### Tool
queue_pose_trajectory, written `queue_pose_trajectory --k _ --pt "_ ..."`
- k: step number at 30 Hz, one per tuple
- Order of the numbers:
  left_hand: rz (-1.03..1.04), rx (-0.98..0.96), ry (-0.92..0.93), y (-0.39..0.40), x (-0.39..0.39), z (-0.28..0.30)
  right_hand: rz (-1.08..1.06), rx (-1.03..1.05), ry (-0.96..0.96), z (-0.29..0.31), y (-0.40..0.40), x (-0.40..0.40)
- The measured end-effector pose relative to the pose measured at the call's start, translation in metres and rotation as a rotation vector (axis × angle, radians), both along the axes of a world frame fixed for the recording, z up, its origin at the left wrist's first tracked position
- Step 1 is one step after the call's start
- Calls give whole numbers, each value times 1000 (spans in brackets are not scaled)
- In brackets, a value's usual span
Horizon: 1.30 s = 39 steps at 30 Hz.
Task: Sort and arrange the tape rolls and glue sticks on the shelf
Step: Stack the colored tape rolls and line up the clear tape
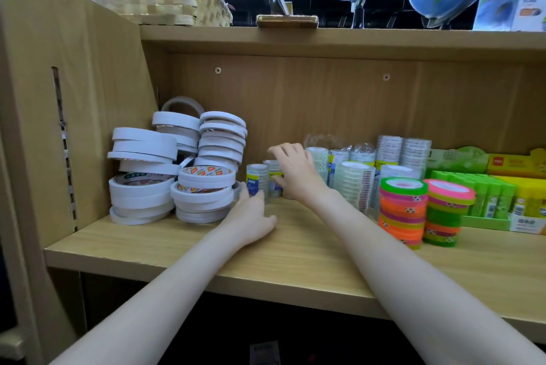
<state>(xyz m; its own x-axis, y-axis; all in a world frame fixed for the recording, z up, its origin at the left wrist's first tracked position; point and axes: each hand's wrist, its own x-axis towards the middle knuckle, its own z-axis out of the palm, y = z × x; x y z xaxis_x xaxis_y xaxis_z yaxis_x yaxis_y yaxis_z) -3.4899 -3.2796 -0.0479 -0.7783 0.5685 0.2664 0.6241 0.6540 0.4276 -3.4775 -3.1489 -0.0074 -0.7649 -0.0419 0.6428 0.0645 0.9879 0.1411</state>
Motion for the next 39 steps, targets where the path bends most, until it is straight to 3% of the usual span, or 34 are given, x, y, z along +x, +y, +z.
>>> queue_pose_trajectory --k 4,10,18,22,24,30,33,39 --pt "47 -52 -78 13 -12 5 -57 96 -43 -5 19 6" --pt "84 -37 -111 27 -29 7 53 -56 55 8 25 12" --pt "89 -63 -51 29 -37 5 -98 -101 104 22 44 39" --pt "69 -53 60 29 -26 2 -185 -45 144 25 44 56" --pt "12 -56 204 32 -14 4 -226 -22 155 27 49 74" --pt "-259 -202 639 62 11 4 -360 -33 -112 54 72 132" --pt "-252 -235 618 71 5 4 -304 -96 -215 53 76 141" --pt "-284 -267 502 74 7 7 -165 -213 -174 44 83 149"
